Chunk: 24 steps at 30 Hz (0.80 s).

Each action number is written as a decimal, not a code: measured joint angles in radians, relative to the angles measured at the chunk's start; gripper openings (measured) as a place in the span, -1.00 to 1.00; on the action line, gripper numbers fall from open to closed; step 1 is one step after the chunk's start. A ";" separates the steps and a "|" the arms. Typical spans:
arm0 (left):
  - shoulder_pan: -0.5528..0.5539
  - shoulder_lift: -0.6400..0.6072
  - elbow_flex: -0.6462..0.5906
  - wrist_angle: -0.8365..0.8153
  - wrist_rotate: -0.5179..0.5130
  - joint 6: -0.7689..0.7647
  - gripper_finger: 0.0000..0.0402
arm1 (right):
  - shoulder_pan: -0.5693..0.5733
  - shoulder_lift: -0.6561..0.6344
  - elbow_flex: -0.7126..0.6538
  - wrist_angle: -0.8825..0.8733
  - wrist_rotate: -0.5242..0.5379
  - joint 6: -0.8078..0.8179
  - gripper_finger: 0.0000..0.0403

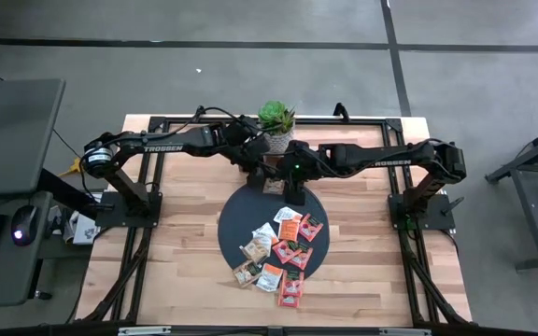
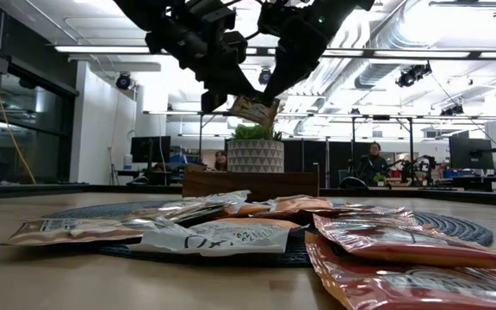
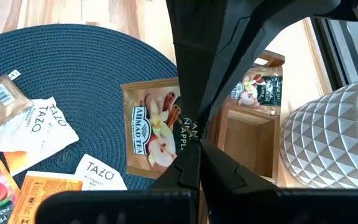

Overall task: Pick & Place Tea
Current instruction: Put the brown tea bag into the left section of the wooden organizer

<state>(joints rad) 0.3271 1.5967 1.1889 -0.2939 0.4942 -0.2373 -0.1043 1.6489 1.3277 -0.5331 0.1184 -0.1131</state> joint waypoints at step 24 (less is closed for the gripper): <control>0.000 0.000 -0.001 -0.010 -0.030 0.000 -1.00 | -0.001 -0.001 0.000 -0.002 0.023 0.036 -0.83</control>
<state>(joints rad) 0.3268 1.5967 1.1883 -0.3036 0.4637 -0.2375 -0.1055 1.6482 1.3273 -0.5354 0.1410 -0.0772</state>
